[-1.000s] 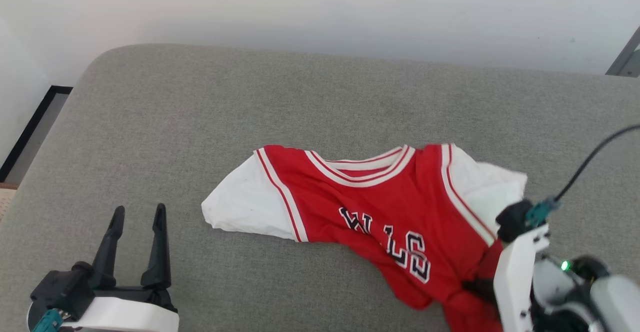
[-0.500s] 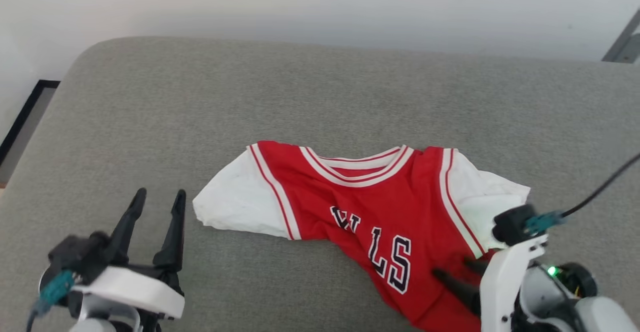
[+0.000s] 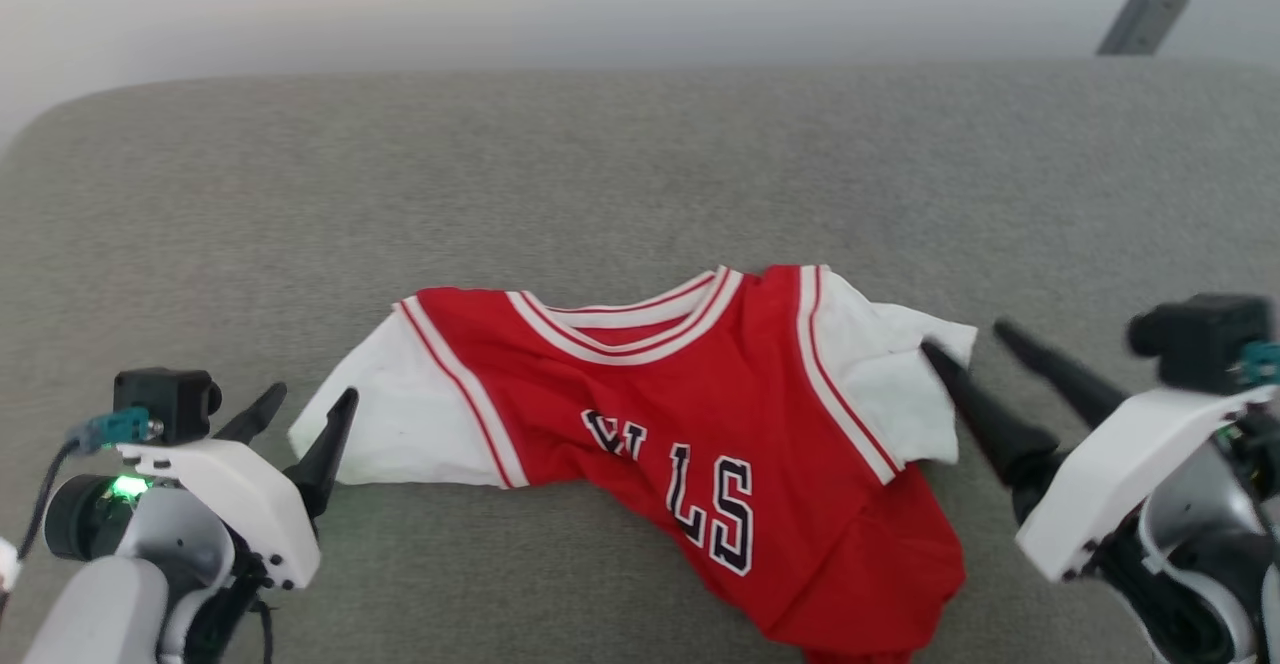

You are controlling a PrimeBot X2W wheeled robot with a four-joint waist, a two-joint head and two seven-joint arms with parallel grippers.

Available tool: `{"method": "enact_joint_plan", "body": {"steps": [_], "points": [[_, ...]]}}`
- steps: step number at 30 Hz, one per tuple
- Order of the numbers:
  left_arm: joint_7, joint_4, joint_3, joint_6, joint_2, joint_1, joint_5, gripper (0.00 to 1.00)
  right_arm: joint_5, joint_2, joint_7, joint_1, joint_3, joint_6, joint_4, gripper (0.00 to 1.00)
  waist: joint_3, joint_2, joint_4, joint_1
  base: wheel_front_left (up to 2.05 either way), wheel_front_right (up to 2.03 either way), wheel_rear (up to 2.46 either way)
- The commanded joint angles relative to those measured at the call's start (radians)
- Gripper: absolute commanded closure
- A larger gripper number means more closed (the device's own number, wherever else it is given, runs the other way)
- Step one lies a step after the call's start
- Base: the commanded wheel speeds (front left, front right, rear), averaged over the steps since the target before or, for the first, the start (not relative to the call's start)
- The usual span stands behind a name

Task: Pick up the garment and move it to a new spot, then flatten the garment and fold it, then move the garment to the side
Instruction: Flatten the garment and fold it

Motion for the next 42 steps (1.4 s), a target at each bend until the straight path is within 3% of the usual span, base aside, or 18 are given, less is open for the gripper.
{"method": "enact_joint_plan", "body": {"steps": [1,8,15,21,28,29,30,31,42], "points": [[0.049,0.032,-0.007,-0.002,0.016,-0.029,-0.022,0.00,-0.015,0.026,-0.037,-0.024,-0.024,0.000,-0.020,0.00,0.023,0.0000,-0.030,0.0000,0.00,0.00,0.00],[0.213,0.160,-0.028,0.017,0.067,-0.103,-0.030,0.00,-0.053,0.060,-0.145,-0.069,-0.074,0.000,-0.030,0.00,0.065,0.0000,-0.075,0.0000,0.00,0.00,0.00],[0.344,0.264,-0.054,0.043,0.084,-0.161,-0.021,0.00,-0.085,0.046,-0.227,-0.091,-0.095,0.000,0.012,0.00,0.094,0.0000,-0.092,0.0000,0.00,0.00,0.00],[0.488,0.332,-0.083,0.047,0.041,-0.192,-0.074,0.00,-0.113,0.037,-0.274,-0.110,-0.110,0.000,0.100,0.00,0.112,0.0000,-0.094,0.0000,0.00,0.00,0.00],[0.539,0.313,-0.115,0.033,-0.009,-0.247,-0.101,0.02,-0.104,-0.024,-0.325,-0.189,-0.072,0.000,0.274,0.00,0.135,0.0000,-0.071,0.0000,0.00,0.00,0.00],[0.544,0.313,-0.120,0.032,-0.013,-0.252,-0.103,0.48,-0.104,-0.035,-0.327,-0.198,-0.060,0.000,0.304,0.00,0.138,0.0000,-0.065,0.0000,0.00,0.00,0.00],[0.549,0.312,-0.125,0.030,-0.019,-0.256,-0.107,0.68,-0.093,-0.037,-0.322,-0.208,-0.050,0.000,0.338,0.00,0.141,0.0000,-0.058,0.0000,0.00,0.00,0.00],[0.558,0.309,-0.136,0.023,-0.027,-0.267,-0.106,1.00,-0.081,-0.052,-0.312,-0.229,-0.027,0.000,0.393,0.00,0.147,0.0000,-0.044,0.0000,0.00,0.00,0.00],[0.574,0.301,-0.190,0.006,-0.034,-0.322,-0.119,1.00,-0.036,-0.109,-0.128,-0.355,0.100,0.000,0.713,0.00,0.184,0.0000,0.022,0.0000,0.00,0.00,0.00]]}}
